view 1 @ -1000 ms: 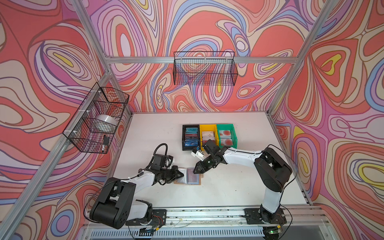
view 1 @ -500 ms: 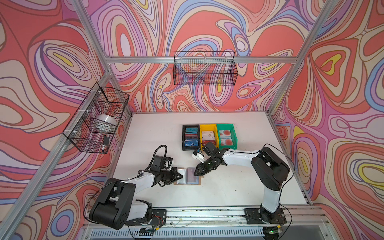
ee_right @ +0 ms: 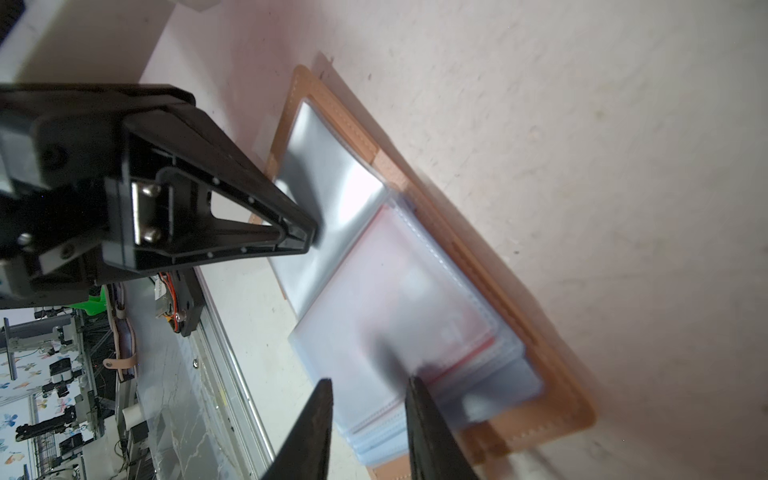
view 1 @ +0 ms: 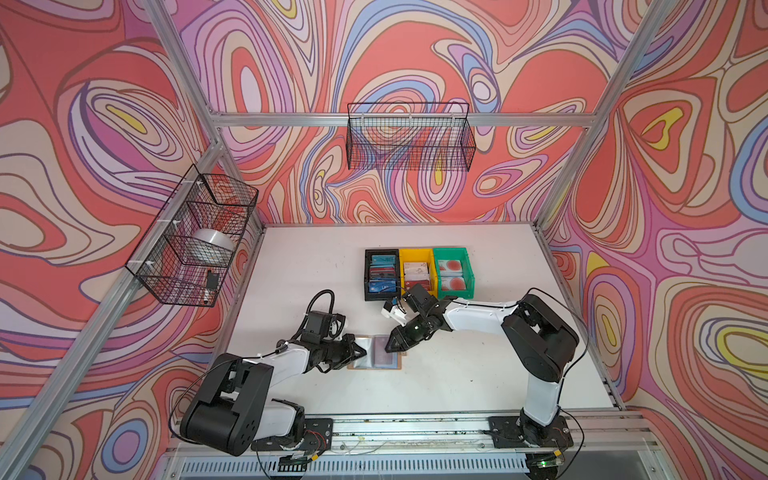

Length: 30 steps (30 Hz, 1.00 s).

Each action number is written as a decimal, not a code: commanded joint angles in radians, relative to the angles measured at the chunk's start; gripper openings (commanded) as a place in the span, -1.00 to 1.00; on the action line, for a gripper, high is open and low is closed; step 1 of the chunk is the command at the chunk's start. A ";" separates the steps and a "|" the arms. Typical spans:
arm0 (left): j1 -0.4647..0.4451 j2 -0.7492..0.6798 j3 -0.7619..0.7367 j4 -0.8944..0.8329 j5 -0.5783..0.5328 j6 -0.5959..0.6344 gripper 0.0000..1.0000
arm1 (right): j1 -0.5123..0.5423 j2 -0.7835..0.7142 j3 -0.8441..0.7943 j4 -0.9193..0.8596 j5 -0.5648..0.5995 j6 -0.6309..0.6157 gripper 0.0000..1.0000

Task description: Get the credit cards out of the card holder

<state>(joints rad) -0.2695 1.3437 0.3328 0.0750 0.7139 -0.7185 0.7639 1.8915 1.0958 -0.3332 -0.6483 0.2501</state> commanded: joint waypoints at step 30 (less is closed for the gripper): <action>-0.006 0.011 0.000 -0.029 -0.015 0.008 -1.00 | 0.043 0.147 0.101 0.018 -0.073 0.034 -0.35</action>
<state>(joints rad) -0.2695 1.3621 0.3321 0.1040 0.7300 -0.7181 0.7937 1.9888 1.1858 -0.3046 -0.7193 0.2825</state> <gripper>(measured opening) 0.047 0.325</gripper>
